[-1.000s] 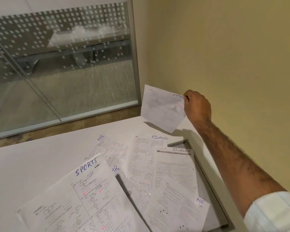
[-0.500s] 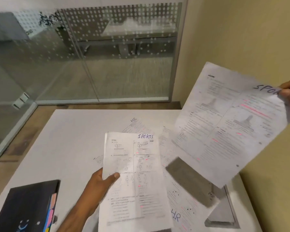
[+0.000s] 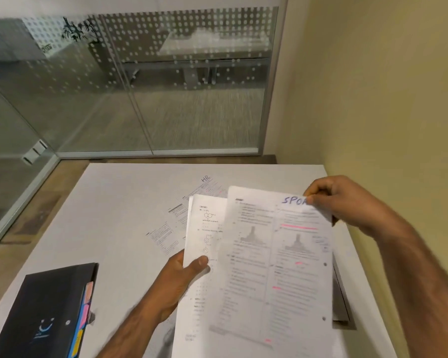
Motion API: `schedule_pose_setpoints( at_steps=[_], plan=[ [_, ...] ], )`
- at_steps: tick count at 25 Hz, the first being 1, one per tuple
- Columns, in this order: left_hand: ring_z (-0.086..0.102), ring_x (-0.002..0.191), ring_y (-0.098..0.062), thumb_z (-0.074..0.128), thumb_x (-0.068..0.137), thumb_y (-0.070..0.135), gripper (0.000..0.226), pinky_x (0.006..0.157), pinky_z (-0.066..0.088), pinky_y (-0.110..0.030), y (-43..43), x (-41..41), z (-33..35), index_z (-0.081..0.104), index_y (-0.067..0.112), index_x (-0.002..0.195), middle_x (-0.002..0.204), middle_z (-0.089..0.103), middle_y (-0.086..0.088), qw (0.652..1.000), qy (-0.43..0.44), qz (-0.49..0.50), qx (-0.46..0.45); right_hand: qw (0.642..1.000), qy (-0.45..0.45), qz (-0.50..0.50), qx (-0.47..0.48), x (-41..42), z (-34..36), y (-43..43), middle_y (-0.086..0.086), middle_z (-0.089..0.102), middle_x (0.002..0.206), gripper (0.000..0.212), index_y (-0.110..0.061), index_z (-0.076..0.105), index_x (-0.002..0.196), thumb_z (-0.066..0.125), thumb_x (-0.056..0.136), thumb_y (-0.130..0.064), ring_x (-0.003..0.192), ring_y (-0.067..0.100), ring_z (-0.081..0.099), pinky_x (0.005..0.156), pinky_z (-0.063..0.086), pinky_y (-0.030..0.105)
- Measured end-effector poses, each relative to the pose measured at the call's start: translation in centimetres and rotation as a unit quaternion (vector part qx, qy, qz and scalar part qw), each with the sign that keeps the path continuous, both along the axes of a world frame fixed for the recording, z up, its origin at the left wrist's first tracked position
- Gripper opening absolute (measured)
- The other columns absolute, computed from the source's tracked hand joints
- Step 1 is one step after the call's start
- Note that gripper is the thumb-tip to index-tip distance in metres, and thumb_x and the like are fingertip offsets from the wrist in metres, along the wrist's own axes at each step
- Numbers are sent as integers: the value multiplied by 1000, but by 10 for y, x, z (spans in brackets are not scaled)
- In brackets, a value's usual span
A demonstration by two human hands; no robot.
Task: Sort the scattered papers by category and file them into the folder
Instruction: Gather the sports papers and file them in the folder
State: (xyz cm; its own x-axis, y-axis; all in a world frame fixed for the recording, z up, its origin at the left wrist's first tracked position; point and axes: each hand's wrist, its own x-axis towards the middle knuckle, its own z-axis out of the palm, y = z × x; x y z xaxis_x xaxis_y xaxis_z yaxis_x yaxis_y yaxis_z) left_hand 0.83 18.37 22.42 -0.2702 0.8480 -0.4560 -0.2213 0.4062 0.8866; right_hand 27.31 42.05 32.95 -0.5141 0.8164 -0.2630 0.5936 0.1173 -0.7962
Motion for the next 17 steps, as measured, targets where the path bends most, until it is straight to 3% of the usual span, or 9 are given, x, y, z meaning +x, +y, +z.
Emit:
schedule_pose_setpoints(
  at_steps=[1, 3, 6, 8, 10, 12, 14, 17],
  plan=[
    [72, 110, -22, 84, 72, 49, 61, 90, 58, -28, -2, 1, 0, 69, 17, 123, 119, 76, -1, 1000, -6, -8, 7, 1000, -18, 7, -11, -8, -9, -4, 13, 75, 75, 17, -5, 72, 83, 62, 97, -6, 63, 26, 66, 52, 50, 35],
    [72, 110, -27, 83, 80, 33, 52, 96, 57, -40, -6, 4, 0, 68, 15, 126, 121, 75, -5, 1000, -8, -30, 5, 999, -21, 15, -29, -20, -20, -14, 8, 76, 76, 16, -7, 72, 84, 62, 97, -9, 66, 23, 67, 53, 51, 34],
    [72, 110, -31, 72, 91, 16, 39, 100, 54, -51, -12, 9, 3, 65, 13, 129, 123, 74, -7, 999, -2, -42, 1, 997, 66, -33, -26, -29, -32, -29, 4, 76, 88, 7, -18, 73, 96, 66, 97, -19, 78, 21, 70, 64, 51, 32],
    [72, 111, -31, 70, 92, 18, 38, 101, 53, -52, -15, 10, 3, 66, 14, 129, 123, 74, -6, 999, 2, -30, 15, 984, 132, -115, -39, -23, -48, -45, -4, 70, 109, 31, -29, 63, 124, 71, 94, -33, 95, 12, 69, 76, 51, 25],
    [73, 109, -30, 69, 91, 18, 36, 101, 53, -52, -18, 12, 4, 67, 15, 127, 121, 75, -6, 1000, 7, -1, 22, 965, 166, -170, -107, -7, -74, -71, -12, 60, 128, 66, -40, 44, 143, 76, 86, -46, 112, 8, 63, 90, 53, 34],
    [74, 105, -28, 68, 91, 16, 31, 98, 54, -49, -21, 14, 2, 68, 16, 123, 117, 76, -6, 1000, 8, 19, 18, 936, 211, -175, -221, 9, -99, -106, -5, 66, 132, 70, -32, 46, 145, 78, 83, -38, 116, 18, 67, 94, 55, 43],
    [74, 105, -26, 67, 92, 16, 29, 98, 54, -47, -25, 21, 1, 69, 16, 121, 116, 77, -4, 1000, 15, 4, 18, 907, 239, -126, -322, 19, -120, -138, 7, 73, 125, 48, -16, 59, 136, 73, 90, -17, 114, 27, 71, 99, 54, 49],
    [74, 105, -26, 69, 93, 18, 28, 101, 53, -51, -29, 29, -13, 71, 17, 121, 115, 77, -3, 999, 22, -33, 3, 901, 243, -125, -337, 29, -148, -166, 5, 74, 124, 49, -15, 62, 133, 79, 87, -15, 117, 26, 70, 108, 48, 51]
  ],
)
